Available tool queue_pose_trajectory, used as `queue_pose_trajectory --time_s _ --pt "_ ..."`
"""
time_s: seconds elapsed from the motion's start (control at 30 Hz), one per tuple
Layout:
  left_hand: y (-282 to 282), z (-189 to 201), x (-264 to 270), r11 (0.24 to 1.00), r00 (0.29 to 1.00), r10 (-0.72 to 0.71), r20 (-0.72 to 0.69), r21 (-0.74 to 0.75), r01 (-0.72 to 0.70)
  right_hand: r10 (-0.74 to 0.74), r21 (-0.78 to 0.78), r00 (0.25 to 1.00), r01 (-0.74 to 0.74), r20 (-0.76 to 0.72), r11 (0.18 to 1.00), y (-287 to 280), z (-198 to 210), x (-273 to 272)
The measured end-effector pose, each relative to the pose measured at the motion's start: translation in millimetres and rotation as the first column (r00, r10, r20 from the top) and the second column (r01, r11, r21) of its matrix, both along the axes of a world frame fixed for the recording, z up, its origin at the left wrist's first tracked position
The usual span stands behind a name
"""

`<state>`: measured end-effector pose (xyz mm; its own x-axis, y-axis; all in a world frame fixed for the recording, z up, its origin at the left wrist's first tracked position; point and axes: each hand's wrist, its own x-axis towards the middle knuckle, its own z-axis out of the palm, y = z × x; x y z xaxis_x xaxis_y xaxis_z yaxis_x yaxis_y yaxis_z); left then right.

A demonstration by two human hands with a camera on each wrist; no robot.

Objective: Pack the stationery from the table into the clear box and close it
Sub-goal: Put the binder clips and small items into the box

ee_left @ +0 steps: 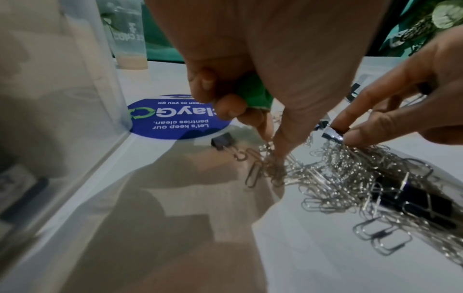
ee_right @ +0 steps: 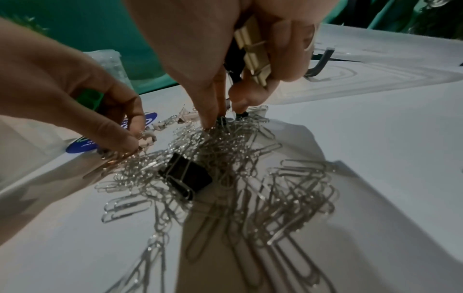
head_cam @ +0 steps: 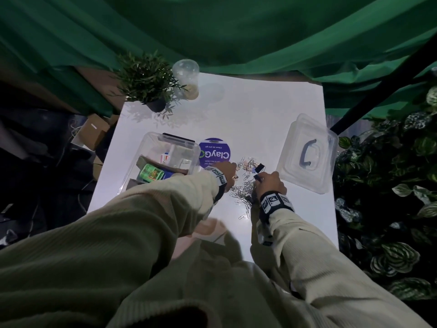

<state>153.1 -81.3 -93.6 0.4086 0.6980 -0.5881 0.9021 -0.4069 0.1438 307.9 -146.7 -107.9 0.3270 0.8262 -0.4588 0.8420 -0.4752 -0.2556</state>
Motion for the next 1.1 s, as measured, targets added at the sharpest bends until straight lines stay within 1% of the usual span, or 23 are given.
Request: queue_pose_trajectory --time_s 0.07,0.13,0.23,0.33,0.4,0.5,0.6,0.7,0.77,0.83,0.93,1.1 --pt "0.3 2.4 -2.5 1.000 1.000 0.000 0.012 0.027 0.000 0.002 -0.010 1.000 -0.002 -0.004 1.000 2.6 0.3 -3.0" --pt "0.4 1.3 -5.6 0.996 1.000 -0.030 0.006 0.084 0.029 -0.034 -0.023 0.999 0.033 -0.038 0.999 5.5 -0.2 -4.1" --pt "3.0 -2.9 -6.5 0.974 0.985 -0.162 -0.053 0.152 0.168 -0.098 -0.050 0.991 0.094 -0.089 0.994 8.6 -2.0 -5.7" --pt "5.9 -0.6 -1.9 0.928 0.939 -0.304 -0.161 0.173 0.330 -0.138 -0.055 0.984 0.133 -0.113 0.990 10.1 -2.3 -5.9" --pt "5.4 -1.8 -0.1 0.900 0.917 -0.352 -0.187 0.202 0.386 -0.146 -0.060 0.983 0.140 -0.114 0.988 10.1 -2.7 -5.8" --pt "0.7 -3.7 -1.0 0.909 0.936 -0.311 -0.163 0.236 0.343 -0.131 -0.028 0.986 0.129 -0.102 0.991 8.0 -4.5 -6.6" --pt "-1.7 2.5 -0.1 0.926 0.952 -0.267 -0.153 0.234 0.297 -0.100 -0.005 0.989 0.100 -0.109 0.995 5.5 -6.6 -6.6" --pt "-2.1 6.8 4.0 0.926 0.942 -0.299 -0.155 0.191 0.325 -0.071 -0.017 0.993 0.070 -0.097 0.997 4.7 -6.8 -5.4" --pt "-4.4 8.0 6.0 0.925 0.929 -0.327 -0.175 0.143 0.353 -0.083 -0.013 0.992 0.082 -0.097 0.997 4.2 -5.8 -5.4" --pt "-7.1 9.3 7.5 0.919 0.917 -0.344 -0.203 0.127 0.373 -0.107 -0.008 0.988 0.107 -0.113 0.994 3.4 -4.0 -5.5" --pt "-10.4 9.5 9.1 0.916 0.910 -0.357 -0.212 0.112 0.386 -0.142 0.001 0.978 0.144 -0.152 0.990 1.8 -2.9 -5.5" --pt "-12.3 3.5 11.7 0.916 0.916 -0.351 -0.193 0.133 0.378 -0.165 -0.005 0.953 0.169 -0.253 0.986 -2.9 -4.7 -3.9"
